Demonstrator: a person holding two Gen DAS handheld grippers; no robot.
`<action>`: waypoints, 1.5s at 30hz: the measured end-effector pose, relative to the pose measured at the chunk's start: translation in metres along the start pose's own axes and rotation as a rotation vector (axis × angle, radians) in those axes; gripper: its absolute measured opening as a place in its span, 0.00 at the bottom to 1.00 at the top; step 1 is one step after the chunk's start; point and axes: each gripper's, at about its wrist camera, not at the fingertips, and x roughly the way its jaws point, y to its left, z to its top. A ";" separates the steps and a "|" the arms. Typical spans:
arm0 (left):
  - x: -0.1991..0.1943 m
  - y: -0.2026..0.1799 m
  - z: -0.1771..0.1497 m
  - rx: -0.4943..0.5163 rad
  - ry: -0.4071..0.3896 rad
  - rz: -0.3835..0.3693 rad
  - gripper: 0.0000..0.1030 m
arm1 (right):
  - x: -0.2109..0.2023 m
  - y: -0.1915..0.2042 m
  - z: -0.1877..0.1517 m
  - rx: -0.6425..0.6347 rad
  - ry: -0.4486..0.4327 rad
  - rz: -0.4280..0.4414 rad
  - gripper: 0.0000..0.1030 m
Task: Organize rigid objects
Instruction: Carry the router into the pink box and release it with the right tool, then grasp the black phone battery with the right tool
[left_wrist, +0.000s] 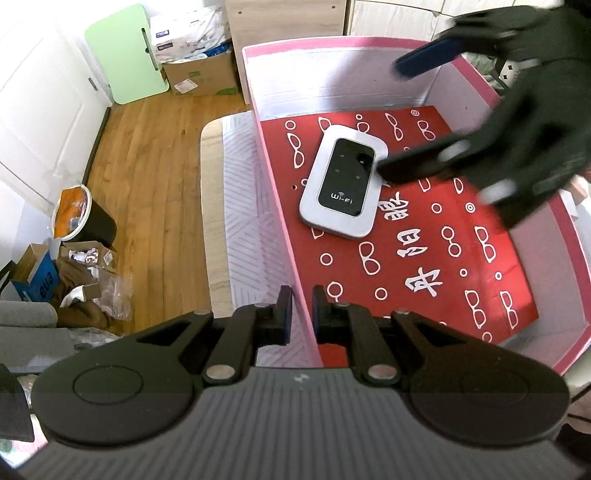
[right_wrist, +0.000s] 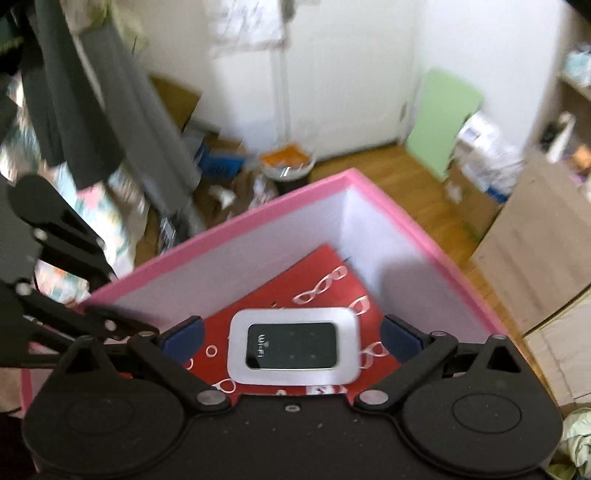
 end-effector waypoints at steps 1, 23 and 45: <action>0.000 -0.001 0.000 0.001 0.000 0.004 0.09 | -0.014 -0.001 -0.006 0.016 -0.044 -0.014 0.99; 0.006 -0.011 0.000 -0.101 0.031 0.083 0.09 | -0.118 -0.034 -0.196 0.358 -0.096 -0.332 0.87; 0.004 -0.008 0.014 -0.130 0.070 0.091 0.08 | -0.061 -0.003 -0.241 0.622 -0.041 -0.457 0.62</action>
